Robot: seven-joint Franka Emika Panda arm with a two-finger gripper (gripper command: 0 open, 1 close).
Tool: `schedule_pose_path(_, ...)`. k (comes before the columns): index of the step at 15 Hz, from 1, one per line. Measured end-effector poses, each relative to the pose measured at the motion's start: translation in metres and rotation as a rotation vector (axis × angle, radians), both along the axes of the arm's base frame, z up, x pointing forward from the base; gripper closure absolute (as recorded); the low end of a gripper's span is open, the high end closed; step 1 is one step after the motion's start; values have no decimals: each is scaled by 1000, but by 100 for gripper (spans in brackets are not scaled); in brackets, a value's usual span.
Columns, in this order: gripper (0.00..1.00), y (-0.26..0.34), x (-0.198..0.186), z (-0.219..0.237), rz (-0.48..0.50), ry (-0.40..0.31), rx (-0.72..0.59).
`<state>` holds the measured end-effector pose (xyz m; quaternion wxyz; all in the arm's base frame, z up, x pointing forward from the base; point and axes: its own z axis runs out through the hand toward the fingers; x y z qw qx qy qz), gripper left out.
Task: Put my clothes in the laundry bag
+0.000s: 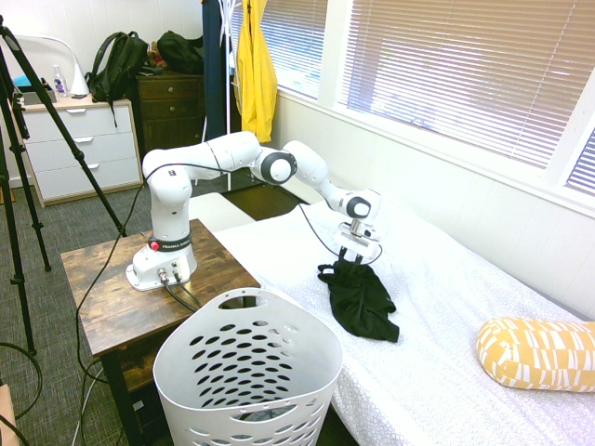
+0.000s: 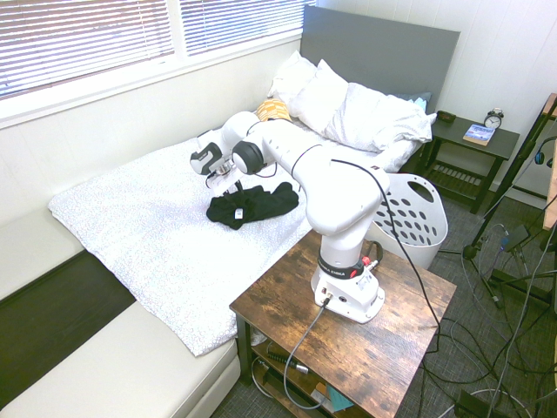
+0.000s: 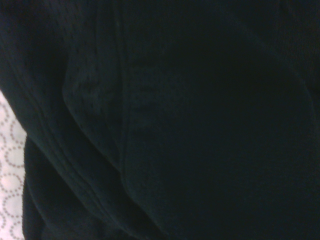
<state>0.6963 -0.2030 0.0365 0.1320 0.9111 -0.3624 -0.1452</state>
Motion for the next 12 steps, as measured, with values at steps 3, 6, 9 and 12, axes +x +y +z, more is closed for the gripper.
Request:
schedule_pose_path(3, 100, -2, -1, -3, -4, -2, 1)
schedule_pose_path(6, 100, 0, -2, -4, -16, -7, 16)
schedule_pose_path(9, 100, 1, 2, 3, -31, -32, 34)
schedule_pose_path(12, 100, 3, 4, 25, -40, -64, 42)
